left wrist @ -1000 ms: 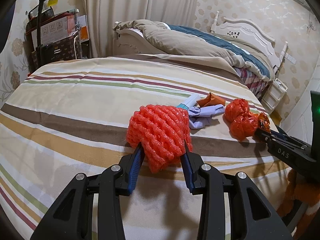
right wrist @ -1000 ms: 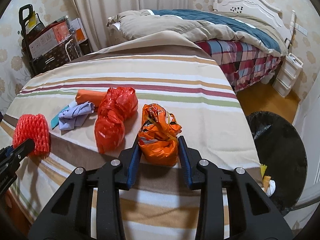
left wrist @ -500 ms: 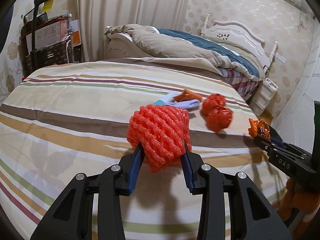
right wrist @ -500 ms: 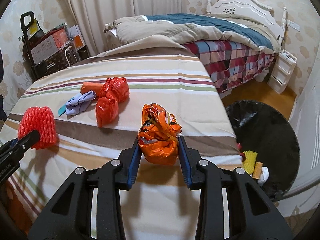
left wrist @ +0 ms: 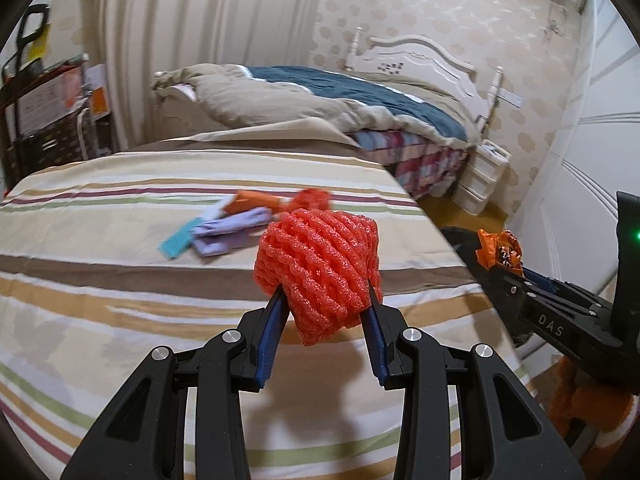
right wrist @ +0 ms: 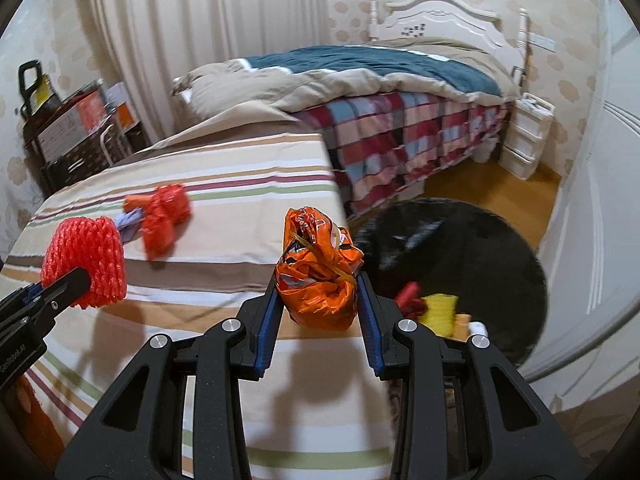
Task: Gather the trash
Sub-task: 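Carry the orange bag and red net over the black bin and open both tools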
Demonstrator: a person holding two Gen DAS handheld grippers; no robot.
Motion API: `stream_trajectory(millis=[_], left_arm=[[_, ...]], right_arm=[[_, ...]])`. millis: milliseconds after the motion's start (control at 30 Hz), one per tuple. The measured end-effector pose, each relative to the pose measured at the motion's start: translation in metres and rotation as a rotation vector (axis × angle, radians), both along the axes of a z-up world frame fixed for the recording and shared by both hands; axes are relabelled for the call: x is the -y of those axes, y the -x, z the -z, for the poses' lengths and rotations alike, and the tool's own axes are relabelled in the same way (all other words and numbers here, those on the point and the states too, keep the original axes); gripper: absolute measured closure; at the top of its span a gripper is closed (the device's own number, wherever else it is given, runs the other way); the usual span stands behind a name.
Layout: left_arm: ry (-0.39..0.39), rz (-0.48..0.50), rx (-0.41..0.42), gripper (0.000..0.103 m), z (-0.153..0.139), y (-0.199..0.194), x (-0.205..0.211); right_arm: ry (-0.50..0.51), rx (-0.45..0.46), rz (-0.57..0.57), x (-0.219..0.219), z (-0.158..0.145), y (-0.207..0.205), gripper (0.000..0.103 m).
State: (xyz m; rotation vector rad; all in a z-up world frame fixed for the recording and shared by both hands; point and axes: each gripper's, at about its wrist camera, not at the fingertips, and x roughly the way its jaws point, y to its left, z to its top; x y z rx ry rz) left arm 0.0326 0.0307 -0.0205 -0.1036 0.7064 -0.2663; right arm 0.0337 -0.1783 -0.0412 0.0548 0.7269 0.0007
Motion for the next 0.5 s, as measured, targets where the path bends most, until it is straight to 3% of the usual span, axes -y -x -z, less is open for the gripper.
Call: stream_trajectory(millis=[500], left_arm=[[-0.036, 0.158, 0.017, 0.065, 0.002, -0.04, 0.101]], right_arm=[[-0.014, 0.0, 0.173, 0.083, 0.013, -0.011, 0.068]])
